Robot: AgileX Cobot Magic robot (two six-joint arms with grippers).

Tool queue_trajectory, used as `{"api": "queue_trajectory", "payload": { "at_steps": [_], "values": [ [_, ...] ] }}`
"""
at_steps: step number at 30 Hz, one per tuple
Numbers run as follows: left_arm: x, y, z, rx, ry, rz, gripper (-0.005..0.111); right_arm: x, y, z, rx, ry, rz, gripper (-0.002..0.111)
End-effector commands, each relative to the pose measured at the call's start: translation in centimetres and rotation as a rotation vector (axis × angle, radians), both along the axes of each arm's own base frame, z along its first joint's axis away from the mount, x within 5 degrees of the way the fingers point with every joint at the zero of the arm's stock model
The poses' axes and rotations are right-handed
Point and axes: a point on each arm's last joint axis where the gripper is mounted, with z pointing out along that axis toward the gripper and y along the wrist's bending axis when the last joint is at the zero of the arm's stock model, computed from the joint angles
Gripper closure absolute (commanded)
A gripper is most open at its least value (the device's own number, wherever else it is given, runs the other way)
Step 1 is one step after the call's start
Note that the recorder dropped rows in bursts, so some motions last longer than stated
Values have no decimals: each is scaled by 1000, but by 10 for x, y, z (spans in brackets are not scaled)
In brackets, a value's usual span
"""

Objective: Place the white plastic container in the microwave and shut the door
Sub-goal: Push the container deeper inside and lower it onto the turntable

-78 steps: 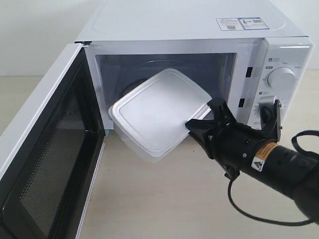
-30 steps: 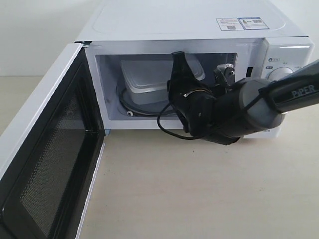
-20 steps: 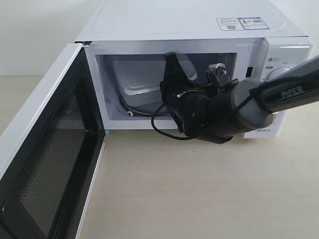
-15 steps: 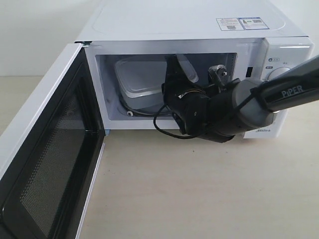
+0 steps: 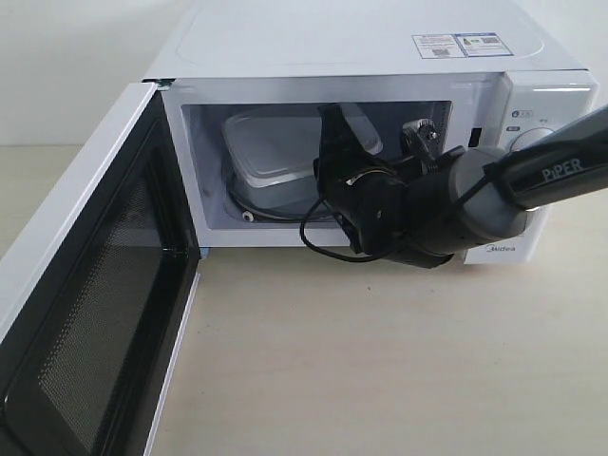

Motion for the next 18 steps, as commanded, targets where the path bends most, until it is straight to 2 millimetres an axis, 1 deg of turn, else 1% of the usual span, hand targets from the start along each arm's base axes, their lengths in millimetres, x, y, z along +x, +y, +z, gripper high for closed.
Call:
{"api": "queue_trajectory", "payload": {
  "at_steps": [1, 5, 7, 12, 18],
  "values": [
    [0, 0, -1, -9, 3, 2, 102, 5, -2, 9, -16, -60, -3, 92],
    [0, 0, -1, -9, 1, 2, 102, 5, -2, 9, -16, -60, -3, 58],
    [0, 0, -1, -9, 1, 2, 102, 4, -2, 7, -14, -45, 2, 50],
    [0, 0, -1, -9, 1, 2, 102, 2, 0, 4, -15, 4, 25, 53],
    [0, 0, -1, -9, 1, 2, 102, -2, 4, 3, -23, 73, 79, 53]
  ]
}}
